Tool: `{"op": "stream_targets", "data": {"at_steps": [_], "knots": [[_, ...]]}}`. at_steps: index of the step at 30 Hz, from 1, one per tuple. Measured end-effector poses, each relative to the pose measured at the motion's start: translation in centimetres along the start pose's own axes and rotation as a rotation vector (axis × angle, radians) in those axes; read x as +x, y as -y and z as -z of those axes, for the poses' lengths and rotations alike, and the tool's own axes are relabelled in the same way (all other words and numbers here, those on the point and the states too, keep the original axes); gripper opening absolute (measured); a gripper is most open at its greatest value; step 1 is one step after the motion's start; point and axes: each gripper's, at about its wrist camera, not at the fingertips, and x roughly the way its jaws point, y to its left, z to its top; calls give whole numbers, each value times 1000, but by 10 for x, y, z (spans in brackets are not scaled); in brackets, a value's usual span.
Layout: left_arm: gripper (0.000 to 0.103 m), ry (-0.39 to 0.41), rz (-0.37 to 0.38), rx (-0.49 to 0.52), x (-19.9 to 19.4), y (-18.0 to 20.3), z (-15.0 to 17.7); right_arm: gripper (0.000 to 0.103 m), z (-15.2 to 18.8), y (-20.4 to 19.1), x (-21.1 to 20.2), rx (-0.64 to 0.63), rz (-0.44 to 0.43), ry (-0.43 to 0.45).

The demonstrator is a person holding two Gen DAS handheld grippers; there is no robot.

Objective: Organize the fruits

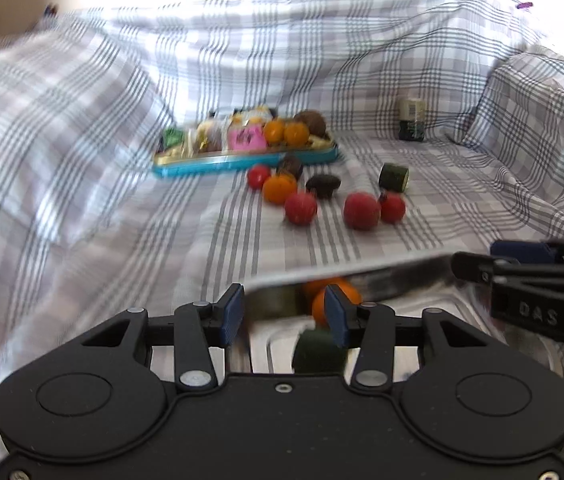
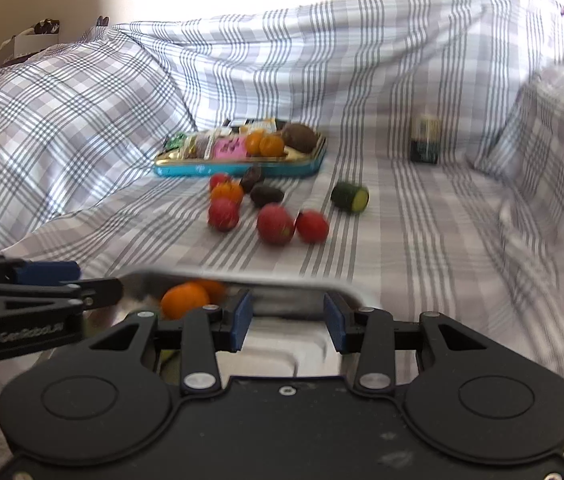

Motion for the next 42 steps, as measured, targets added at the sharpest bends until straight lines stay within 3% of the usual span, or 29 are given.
{"op": "stream_targets", "data": {"at_steps": [7, 17, 32, 38, 42], "knots": [[53, 33, -6, 65, 24, 3, -29, 42, -31, 14, 35, -30, 33, 17], [53, -14, 22, 68, 60, 3, -39, 42, -43, 29, 69, -29, 49, -11], [53, -95, 60, 60, 122, -3, -58, 42, -53, 26, 128, -64, -12, -108], [53, -114, 95, 51, 140, -5, -65, 42, -60, 23, 139, -81, -26, -89], [53, -120, 110, 51, 147, -4, -62, 42, -63, 30, 145, -18, -44, -87]]}}
